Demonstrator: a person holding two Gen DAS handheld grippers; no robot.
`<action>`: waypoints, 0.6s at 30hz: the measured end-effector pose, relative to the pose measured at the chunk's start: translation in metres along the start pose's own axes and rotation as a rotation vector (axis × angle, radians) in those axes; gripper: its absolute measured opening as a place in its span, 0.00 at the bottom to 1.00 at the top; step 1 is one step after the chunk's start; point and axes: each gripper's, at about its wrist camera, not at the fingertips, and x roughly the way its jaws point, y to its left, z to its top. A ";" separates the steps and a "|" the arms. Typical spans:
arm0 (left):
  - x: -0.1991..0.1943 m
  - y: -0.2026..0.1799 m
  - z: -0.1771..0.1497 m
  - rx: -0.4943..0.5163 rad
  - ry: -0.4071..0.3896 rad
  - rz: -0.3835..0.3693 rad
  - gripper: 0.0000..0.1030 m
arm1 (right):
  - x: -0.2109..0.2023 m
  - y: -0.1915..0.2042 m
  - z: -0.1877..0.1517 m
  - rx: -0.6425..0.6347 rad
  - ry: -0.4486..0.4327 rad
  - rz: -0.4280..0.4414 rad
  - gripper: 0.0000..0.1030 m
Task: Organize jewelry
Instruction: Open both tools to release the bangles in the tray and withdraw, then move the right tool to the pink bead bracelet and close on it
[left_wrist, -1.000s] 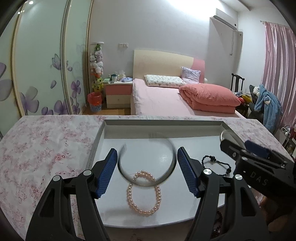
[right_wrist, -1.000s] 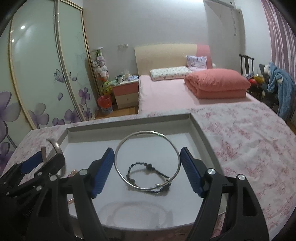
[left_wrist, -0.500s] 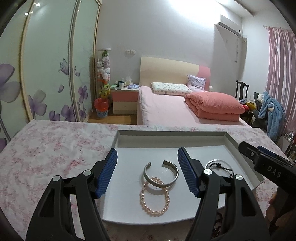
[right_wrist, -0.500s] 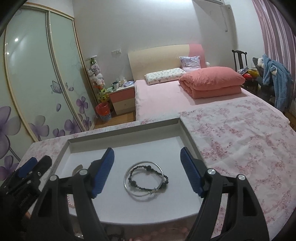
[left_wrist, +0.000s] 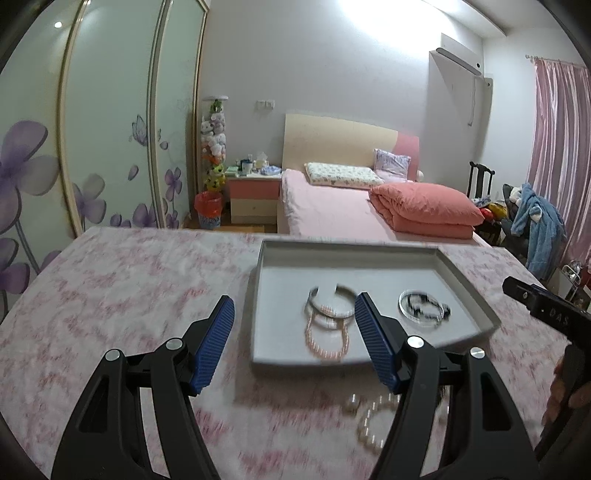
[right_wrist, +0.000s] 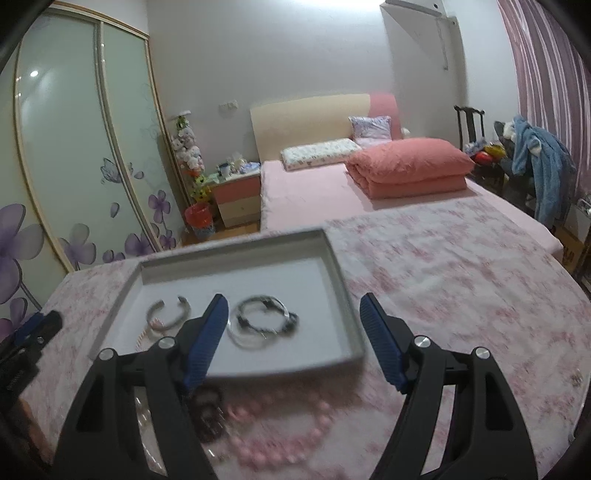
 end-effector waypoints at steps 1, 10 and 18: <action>-0.003 0.003 -0.004 0.000 0.008 -0.002 0.66 | -0.001 -0.006 -0.004 0.006 0.014 -0.010 0.70; -0.017 0.010 -0.040 0.013 0.106 -0.033 0.66 | 0.018 -0.019 -0.043 -0.004 0.198 -0.022 0.49; -0.017 -0.006 -0.053 0.053 0.158 -0.083 0.66 | 0.038 0.001 -0.058 -0.086 0.265 -0.051 0.43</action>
